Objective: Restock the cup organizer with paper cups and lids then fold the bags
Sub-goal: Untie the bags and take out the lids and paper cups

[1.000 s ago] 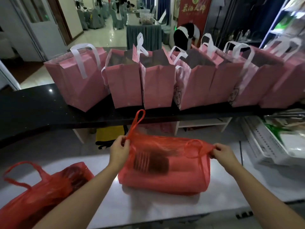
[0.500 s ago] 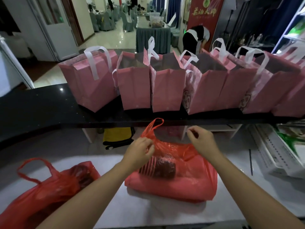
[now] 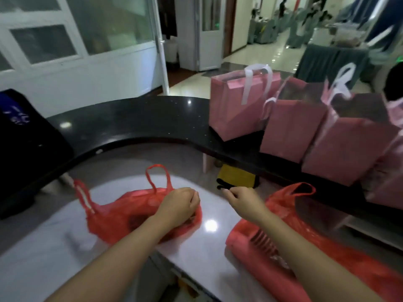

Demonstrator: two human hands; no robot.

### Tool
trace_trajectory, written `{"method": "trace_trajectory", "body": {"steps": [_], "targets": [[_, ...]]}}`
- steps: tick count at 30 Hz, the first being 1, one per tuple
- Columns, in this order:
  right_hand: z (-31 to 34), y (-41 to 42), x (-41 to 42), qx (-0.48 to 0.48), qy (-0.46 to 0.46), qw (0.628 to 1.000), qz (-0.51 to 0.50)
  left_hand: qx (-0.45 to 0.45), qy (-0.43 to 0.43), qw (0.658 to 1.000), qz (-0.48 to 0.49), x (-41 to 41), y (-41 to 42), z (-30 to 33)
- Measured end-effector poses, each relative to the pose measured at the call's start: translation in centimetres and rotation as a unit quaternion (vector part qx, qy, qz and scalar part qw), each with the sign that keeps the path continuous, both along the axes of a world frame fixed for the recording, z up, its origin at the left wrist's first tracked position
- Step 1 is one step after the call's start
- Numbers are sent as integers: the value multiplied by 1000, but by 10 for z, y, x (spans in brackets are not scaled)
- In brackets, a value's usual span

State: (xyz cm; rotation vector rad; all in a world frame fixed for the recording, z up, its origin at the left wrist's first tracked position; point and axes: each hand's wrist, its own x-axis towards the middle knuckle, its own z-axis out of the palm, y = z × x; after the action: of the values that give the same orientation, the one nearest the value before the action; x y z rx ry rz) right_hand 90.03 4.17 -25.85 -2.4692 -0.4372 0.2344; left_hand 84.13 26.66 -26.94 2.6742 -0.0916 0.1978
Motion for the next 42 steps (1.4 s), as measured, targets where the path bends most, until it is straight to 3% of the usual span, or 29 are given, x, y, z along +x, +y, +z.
{"method": "trace_trajectory", "body": {"steps": [5,11,16,19,21,24,28,30,32,34,36,38,40,42], "targets": [[13,104,-17,-18,15,994,106,39,-55,994,83,-53,94,-18],[23,213,-40,-43,-67,973,216,152,-69,984,55,-77,194,-24],[-2,272,-43,-92,-136,929,332,215,-61,974,31,-79,264,-24],[-23,280,-44,-192,-169,887,383,262,108,959,6,-67,283,-24],[-30,275,-47,-225,-172,876,390,286,166,944,-16,-57,290,-29],[-39,264,-59,-232,-179,883,367,282,171,944,-34,-41,297,-39],[-48,232,-80,-258,-82,900,343,267,162,949,52,-8,311,-35],[-55,217,-94,-311,-98,878,350,271,177,939,119,13,320,-25],[-73,203,-103,-373,-53,851,366,251,186,934,173,32,330,-17],[-80,202,-111,-350,-51,860,367,222,199,934,194,43,333,-11],[-61,214,-104,-330,14,876,352,197,215,940,179,53,327,-15],[-46,227,-94,-303,67,879,361,182,163,964,101,51,316,-22],[-38,245,-79,-279,46,896,343,149,22,988,-40,44,303,-24],[-33,263,-62,-254,-8,914,316,145,-97,971,-162,31,290,-29]]}}
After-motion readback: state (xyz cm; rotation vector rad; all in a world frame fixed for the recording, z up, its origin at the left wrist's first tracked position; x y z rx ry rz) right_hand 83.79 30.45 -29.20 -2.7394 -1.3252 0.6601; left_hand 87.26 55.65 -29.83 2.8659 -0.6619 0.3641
